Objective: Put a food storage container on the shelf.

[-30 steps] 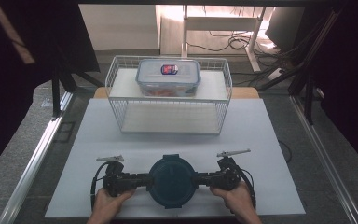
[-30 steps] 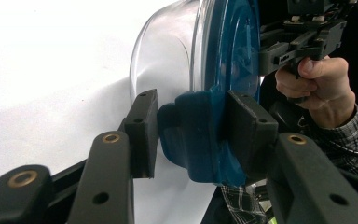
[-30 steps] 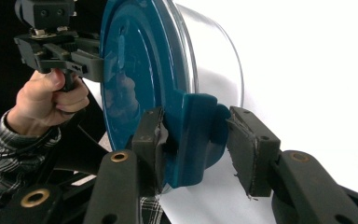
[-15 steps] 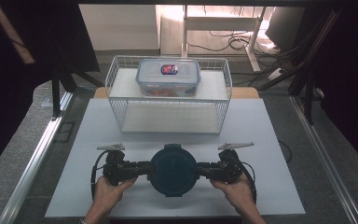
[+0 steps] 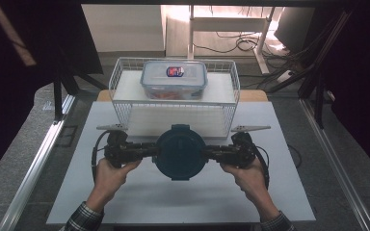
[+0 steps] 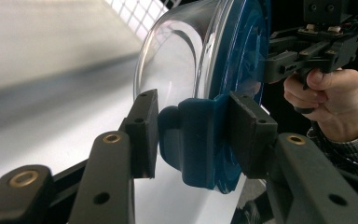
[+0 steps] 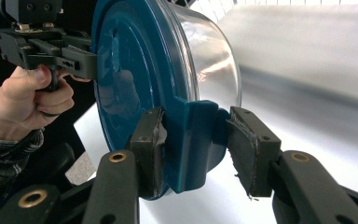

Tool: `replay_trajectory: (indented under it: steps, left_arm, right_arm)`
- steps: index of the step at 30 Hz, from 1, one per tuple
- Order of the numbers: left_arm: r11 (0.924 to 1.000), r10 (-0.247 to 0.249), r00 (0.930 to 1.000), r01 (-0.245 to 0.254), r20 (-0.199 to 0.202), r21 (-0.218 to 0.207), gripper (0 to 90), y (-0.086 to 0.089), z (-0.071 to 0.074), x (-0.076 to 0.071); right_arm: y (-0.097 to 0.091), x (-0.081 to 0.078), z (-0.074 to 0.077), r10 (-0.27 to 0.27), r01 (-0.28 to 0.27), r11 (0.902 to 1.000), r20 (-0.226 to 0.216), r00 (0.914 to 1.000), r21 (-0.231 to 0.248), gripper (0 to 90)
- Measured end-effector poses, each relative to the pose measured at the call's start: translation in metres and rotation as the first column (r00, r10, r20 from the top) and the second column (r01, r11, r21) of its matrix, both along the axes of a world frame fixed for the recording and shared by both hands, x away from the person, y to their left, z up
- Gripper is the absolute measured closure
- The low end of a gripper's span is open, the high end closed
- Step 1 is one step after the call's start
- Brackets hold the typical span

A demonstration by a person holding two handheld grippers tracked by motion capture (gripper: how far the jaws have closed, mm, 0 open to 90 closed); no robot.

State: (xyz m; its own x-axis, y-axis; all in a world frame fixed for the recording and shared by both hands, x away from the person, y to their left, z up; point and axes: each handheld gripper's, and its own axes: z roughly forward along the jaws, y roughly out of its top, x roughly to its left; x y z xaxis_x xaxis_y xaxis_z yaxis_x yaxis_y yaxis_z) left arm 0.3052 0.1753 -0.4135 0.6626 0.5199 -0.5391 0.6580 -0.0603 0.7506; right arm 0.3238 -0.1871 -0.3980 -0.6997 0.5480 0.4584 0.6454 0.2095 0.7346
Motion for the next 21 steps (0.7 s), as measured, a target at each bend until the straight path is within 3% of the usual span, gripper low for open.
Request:
replay_trajectory:
  steps: [13,21]
  left_arm:
    - [0.9996,0.018,0.9983,-0.017,0.055,-0.023,56.6,0.010,0.057,0.030]
    - [0.9995,0.025,0.9964,-0.023,0.082,-0.024,56.6,0.014,0.089,0.045]
  right_arm:
    - [0.011,0.031,0.062,-0.010,0.009,0.9998,0.079,0.9968,0.018,56.6]
    - [0.013,0.047,0.092,-0.015,0.011,0.9994,0.114,0.9934,0.034,56.7]
